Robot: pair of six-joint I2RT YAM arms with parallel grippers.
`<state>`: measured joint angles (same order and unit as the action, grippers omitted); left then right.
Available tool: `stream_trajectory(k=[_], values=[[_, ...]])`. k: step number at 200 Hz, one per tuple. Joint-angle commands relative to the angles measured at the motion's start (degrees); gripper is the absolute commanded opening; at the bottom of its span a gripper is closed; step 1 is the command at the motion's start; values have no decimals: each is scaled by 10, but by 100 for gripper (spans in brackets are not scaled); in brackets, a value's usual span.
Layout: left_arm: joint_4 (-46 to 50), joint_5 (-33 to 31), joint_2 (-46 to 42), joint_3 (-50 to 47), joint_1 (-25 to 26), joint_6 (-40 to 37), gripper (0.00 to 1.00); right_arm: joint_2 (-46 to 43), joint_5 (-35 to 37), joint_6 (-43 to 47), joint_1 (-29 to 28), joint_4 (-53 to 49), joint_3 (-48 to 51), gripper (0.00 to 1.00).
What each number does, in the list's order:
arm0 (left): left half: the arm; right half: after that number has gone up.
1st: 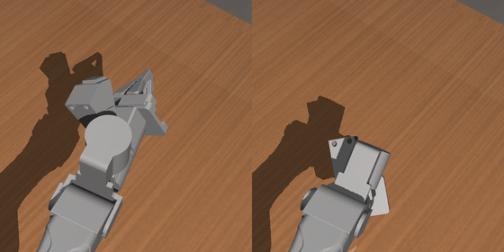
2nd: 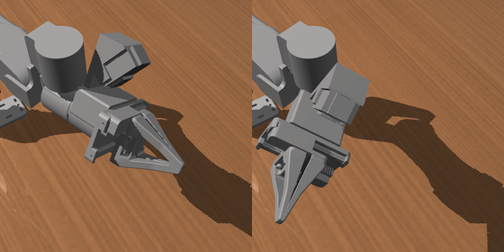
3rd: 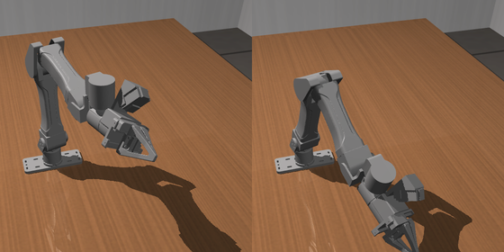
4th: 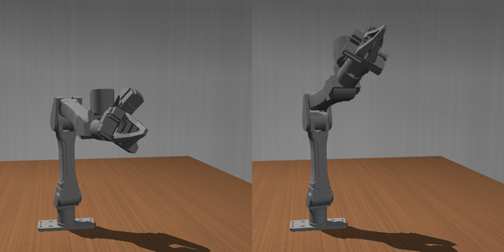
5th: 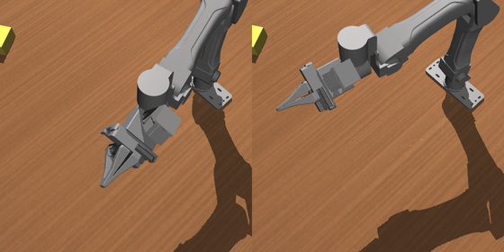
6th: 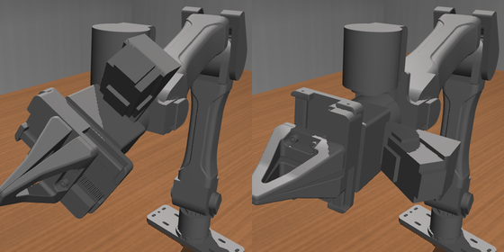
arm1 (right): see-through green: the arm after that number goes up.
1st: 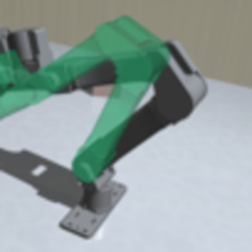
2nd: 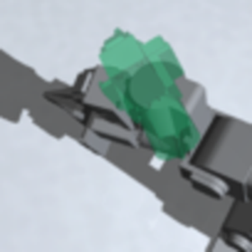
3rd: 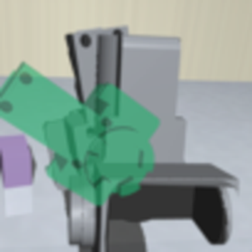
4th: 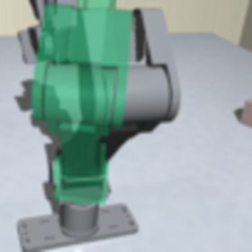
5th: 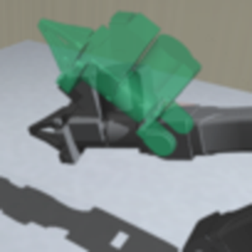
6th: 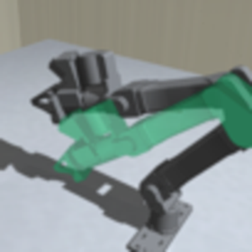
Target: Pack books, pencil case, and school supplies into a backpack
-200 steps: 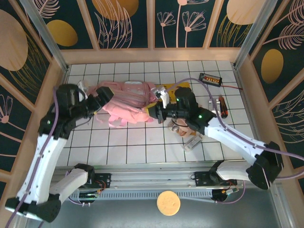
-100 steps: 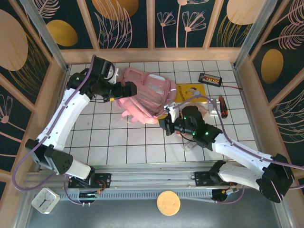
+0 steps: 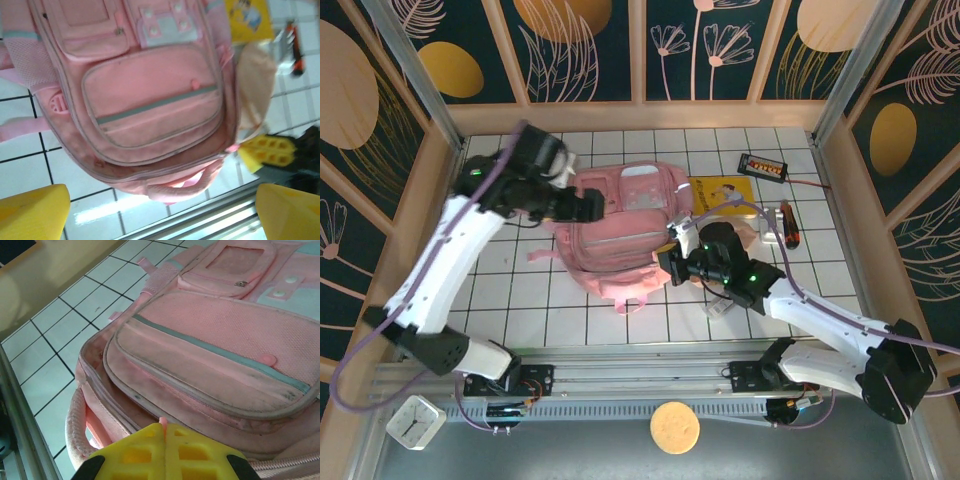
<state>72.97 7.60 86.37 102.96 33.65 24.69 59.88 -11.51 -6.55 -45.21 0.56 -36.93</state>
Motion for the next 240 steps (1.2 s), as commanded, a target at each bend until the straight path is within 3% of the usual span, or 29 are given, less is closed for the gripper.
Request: stream_trajectory(k=[1, 41, 73, 128, 135, 156, 163, 189, 240], values=[[-54, -51, 98, -3, 72, -24, 93, -49, 56, -22, -13, 3, 12, 0], [-52, -90, 229, 84, 113, -70, 84, -83, 86, -27, -23, -28, 15, 0], [-79, -87, 211, 13, 118, -102, 75, -86, 95, -28, -24, -23, 12, 0], [-143, -105, 198, -91, 139, -123, 81, -82, 77, -56, -22, -33, 17, 0], [-153, -104, 199, -93, 139, -124, 82, -83, 89, -75, -22, -36, 19, 10], [-166, -99, 220, -79, 144, -133, 82, -91, 120, -124, -21, -39, 17, 57], [-166, -98, 231, -71, 147, -140, 82, -92, 122, -147, -15, -44, 14, 65], [-157, -105, 280, -25, 176, -158, 83, -95, 135, -206, 14, -69, 2, 68], [-146, -158, 342, 9, 196, -156, 77, -135, 141, -223, 63, -88, 0, 69]])
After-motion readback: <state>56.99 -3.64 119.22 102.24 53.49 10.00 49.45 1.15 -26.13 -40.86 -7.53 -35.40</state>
